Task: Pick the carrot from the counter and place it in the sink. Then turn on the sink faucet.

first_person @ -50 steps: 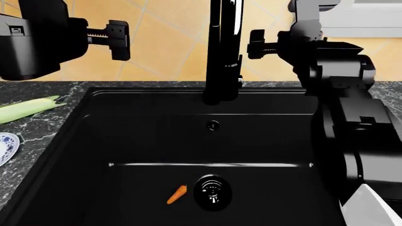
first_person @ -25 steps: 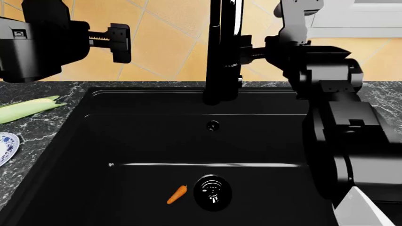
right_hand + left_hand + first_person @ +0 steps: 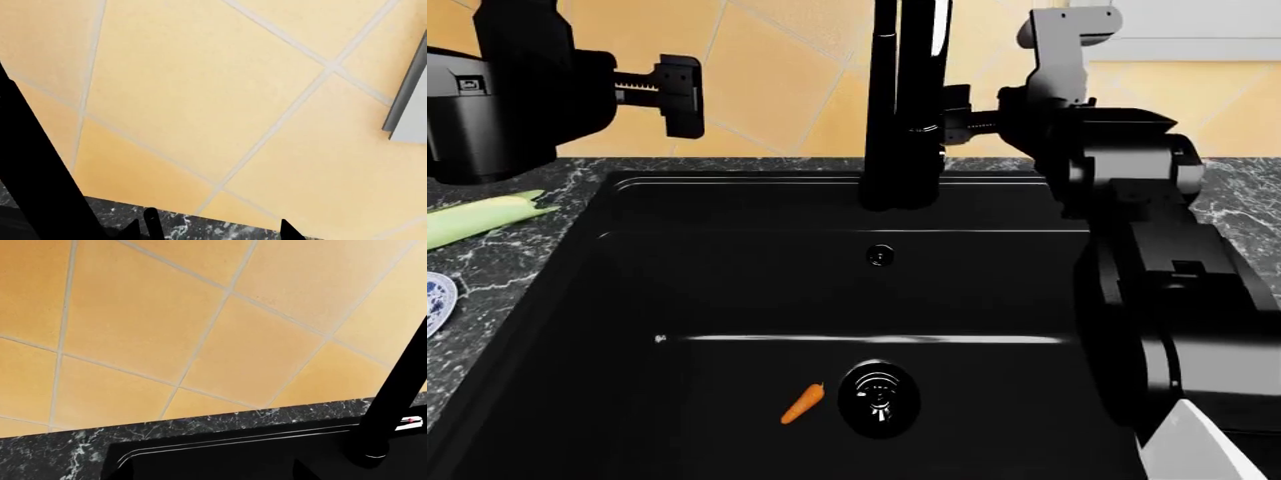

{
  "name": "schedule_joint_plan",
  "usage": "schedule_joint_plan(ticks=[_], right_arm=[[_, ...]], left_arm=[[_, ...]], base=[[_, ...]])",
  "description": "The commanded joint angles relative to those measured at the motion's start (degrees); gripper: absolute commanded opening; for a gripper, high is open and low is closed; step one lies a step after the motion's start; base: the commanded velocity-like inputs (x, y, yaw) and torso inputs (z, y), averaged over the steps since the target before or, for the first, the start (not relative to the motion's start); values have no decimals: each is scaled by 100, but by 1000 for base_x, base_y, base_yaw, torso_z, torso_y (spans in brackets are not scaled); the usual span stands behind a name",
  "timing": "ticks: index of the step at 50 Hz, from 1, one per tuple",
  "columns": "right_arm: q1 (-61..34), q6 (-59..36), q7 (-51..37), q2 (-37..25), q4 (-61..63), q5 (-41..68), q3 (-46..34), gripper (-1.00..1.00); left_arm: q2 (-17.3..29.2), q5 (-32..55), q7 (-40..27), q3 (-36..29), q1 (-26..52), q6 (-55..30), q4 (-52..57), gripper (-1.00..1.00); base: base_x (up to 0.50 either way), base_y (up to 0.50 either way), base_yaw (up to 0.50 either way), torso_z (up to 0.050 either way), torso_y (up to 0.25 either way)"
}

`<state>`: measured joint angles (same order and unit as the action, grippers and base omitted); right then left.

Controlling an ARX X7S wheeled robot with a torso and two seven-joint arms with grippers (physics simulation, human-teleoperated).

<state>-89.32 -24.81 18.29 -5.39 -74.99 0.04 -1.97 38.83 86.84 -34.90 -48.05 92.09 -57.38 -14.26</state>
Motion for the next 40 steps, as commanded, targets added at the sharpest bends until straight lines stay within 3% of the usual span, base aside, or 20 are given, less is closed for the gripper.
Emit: schedule_joint_plan(ticks=[1, 40], right_arm=[[43, -34, 25, -31, 1, -2, -17, 100], [-207, -33, 387, 40, 1, 4, -182, 100]], left_arm=[[7, -28, 34, 3, -24, 49, -10, 100], [11, -146, 129, -93, -12, 34, 66, 100]], base=[[0, 0, 0, 0, 0], [0, 0, 0, 0, 0]])
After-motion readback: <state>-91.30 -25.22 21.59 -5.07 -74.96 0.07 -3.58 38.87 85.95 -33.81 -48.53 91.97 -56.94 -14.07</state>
